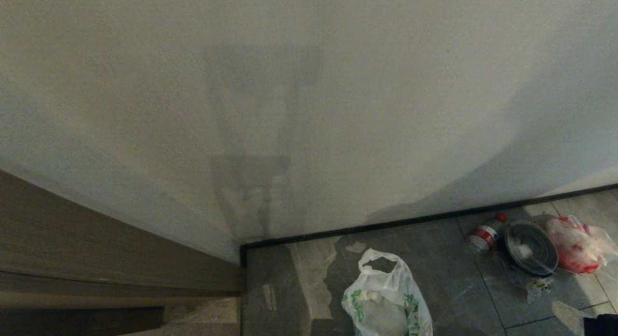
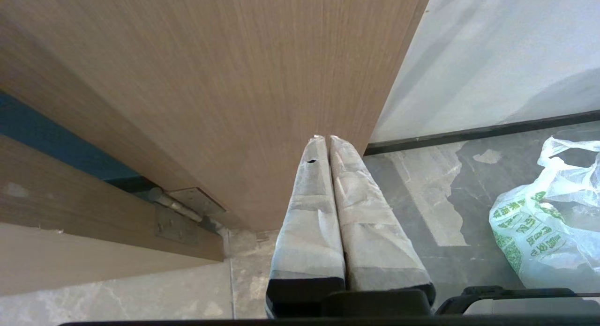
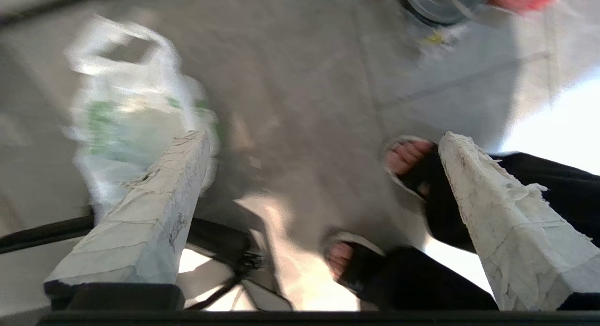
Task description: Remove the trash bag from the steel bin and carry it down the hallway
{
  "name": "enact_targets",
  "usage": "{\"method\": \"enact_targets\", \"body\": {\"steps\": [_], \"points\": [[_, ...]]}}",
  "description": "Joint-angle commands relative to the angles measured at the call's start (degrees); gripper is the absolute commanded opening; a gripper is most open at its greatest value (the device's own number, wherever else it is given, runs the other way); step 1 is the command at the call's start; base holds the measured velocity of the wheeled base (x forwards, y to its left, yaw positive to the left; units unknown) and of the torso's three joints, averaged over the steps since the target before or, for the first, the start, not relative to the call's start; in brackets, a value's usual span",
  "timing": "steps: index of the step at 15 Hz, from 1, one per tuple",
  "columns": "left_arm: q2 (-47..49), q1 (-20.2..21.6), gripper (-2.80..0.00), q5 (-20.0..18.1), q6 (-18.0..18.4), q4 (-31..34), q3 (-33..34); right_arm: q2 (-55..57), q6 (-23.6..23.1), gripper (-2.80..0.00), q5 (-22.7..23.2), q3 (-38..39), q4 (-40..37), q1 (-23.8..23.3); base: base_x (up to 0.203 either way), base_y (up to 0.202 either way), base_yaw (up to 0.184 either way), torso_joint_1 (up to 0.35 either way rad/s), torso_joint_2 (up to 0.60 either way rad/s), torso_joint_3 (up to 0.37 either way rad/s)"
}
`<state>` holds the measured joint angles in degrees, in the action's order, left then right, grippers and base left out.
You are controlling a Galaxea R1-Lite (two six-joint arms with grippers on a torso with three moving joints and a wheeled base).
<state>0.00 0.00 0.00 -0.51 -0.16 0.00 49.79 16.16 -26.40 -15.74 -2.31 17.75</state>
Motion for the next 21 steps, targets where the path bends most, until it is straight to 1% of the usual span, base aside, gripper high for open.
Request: {"method": "enact_targets", "body": {"steps": [1, 2, 3, 4, 5, 7, 11, 12, 13, 14, 15, 17, 19, 21], "points": [[0.0, 0.0, -2.80, 0.0, 0.0, 0.0, 0.0, -11.2, -3.3, 0.00, 8.6, 0.0, -1.4, -7.8, 0.000, 0.000, 0.000, 0.000, 0.00, 0.000], [0.0, 0.0, -2.80, 0.0, 0.0, 0.0, 0.0, -14.8, -5.1, 0.00, 13.0, 0.1, -3.9, -10.9, 0.000, 0.000, 0.000, 0.000, 0.00, 0.000], [0.0, 0.0, -2.80, 0.0, 0.0, 0.0, 0.0, -17.9, -6.8, -2.80, 16.4, 0.1, -7.2, -12.8, 0.000, 0.000, 0.000, 0.000, 0.00, 0.000], [0.1, 0.0, -2.80, 0.0, 0.0, 0.0, 0.0, -19.9, -8.1, -2.80, 18.3, 0.0, -10.9, -13.8, 0.000, 0.000, 0.000, 0.000, 0.00, 0.000], [0.0, 0.0, -2.80, 0.0, 0.0, 0.0, 0.0, -21.3, -8.7, -2.80, 19.1, -0.1, -13.3, -14.5, 0.000, 0.000, 0.000, 0.000, 0.00, 0.000], [0.0, 0.0, -2.80, 0.0, 0.0, 0.0, 0.0, -25.4, -8.9, -2.80, 19.6, -0.1, -14.9, -16.9, 0.000, 0.000, 0.000, 0.000, 0.00, 0.000], [0.0, 0.0, -2.80, 0.0, 0.0, 0.0, 0.0, -37.2, -10.3, -2.80, 19.7, 0.2, -18.4, -18.5, 0.000, 0.000, 0.000, 0.000, 0.00, 0.000], [0.0, 0.0, -2.80, 0.0, 0.0, 0.0, 0.0, -38.9, -11.2, -2.80, 19.3, 2.8, -18.3, -18.6, 0.000, 0.000, 0.000, 0.000, 0.00, 0.000], [0.0, 0.0, -2.80, 0.0, 0.0, 0.0, 0.0, -39.5, -11.3, -2.80, 19.0, 4.4, -16.5, -18.5, 0.000, 0.000, 0.000, 0.000, 0.00, 0.000], [0.0, 0.0, -2.80, 0.0, 0.0, 0.0, 0.0, -41.6, -11.3, -2.80, 19.2, 6.4, -13.3, -18.3, 0.000, 0.000, 0.000, 0.000, 0.00, 0.000], [0.0, 0.0, -2.80, 0.0, 0.0, 0.0, 0.0, -43.9, -11.6, -2.80, 19.9, 7.9, -11.8, -18.2, 0.000, 0.000, 0.000, 0.000, 0.00, 0.000], [0.1, 0.0, -2.80, 0.0, 0.0, 0.0, 0.0, -49.3, -12.3, -2.80, 22.0, 8.9, -10.9, -18.0, 0.000, 0.000, 0.000, 0.000, 0.00, 0.000], [0.0, 0.0, -2.80, 0.0, 0.0, 0.0, 0.0, -49.8, -15.1, -2.80, 23.3, 9.6, -10.3, -17.8, 0.000, 0.000, 0.000, 0.000, 0.00, 0.000], [0.0, 0.0, -2.80, 0.0, 0.0, 0.0, 0.0, -49.9, -15.6, -2.80, 23.4, 10.0, -9.3, -17.7, 0.000, 0.000, 0.000, 0.000, 0.00, 0.000]]}}
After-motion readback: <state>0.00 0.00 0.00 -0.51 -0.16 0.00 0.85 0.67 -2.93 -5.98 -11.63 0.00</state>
